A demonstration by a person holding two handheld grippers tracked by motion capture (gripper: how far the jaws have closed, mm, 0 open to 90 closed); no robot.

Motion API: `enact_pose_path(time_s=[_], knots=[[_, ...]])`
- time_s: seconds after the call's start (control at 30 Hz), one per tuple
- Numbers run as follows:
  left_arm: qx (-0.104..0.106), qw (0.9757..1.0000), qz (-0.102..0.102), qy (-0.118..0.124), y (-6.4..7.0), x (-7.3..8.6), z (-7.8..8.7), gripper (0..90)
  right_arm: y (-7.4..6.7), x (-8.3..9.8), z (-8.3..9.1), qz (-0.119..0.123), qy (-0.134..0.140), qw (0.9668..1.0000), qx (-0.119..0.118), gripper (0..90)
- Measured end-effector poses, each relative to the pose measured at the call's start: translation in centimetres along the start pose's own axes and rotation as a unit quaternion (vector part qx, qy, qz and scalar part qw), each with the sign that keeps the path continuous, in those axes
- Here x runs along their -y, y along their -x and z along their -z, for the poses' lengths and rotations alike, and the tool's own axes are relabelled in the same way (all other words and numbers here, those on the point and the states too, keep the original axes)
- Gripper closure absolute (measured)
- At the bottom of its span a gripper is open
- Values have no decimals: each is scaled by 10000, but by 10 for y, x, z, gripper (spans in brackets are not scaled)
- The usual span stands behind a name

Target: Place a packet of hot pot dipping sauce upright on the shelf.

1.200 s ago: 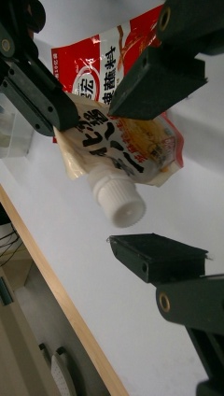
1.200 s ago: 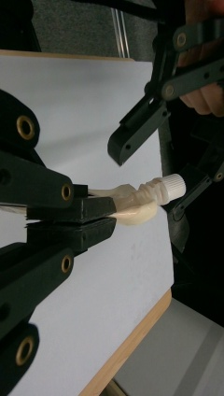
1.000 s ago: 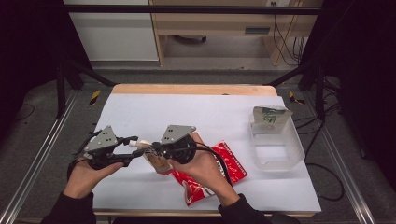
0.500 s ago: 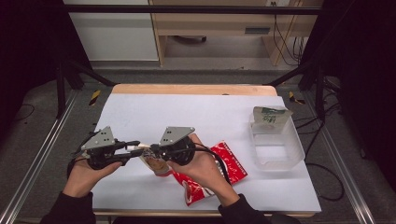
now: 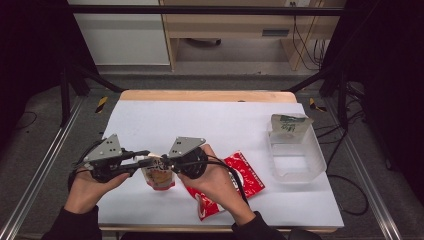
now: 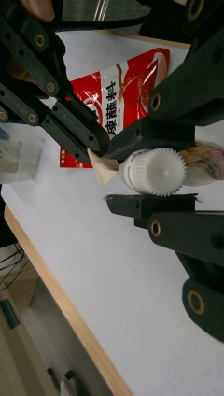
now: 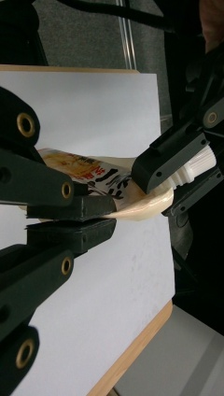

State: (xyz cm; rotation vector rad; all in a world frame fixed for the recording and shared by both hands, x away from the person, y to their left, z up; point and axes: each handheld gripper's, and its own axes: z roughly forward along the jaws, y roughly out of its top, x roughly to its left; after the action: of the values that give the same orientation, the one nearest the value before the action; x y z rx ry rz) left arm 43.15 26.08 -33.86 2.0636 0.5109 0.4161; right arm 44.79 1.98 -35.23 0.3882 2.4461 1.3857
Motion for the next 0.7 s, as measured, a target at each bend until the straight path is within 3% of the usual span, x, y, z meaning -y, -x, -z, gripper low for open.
enact_pose_path(time_s=[0.13, 0.3, 0.5, 0.6, 0.7], knots=[[-60, 9999, -86, -43, 4, -2, 0, 732, -1, -3, 1, -43, -127, 9999, 42, 875], [-41, 9999, -142, -62, 7, -5, -3, 733, 1, -13, 3, 200, -577, 9981, 47, 849], [-49, 9998, -160, -145, 8, -2, -7, 734, 11, -24, 3, 543, -1143, 9920, -52, 704], [-57, 9998, -166, -136, 7, -1, -7, 733, 14, -31, 2, 788, -1417, 9868, -39, 608], [-78, 9997, -189, -100, 8, -2, -6, 734, 15, -37, -2, 973, -1642, 9816, -42, 568]])
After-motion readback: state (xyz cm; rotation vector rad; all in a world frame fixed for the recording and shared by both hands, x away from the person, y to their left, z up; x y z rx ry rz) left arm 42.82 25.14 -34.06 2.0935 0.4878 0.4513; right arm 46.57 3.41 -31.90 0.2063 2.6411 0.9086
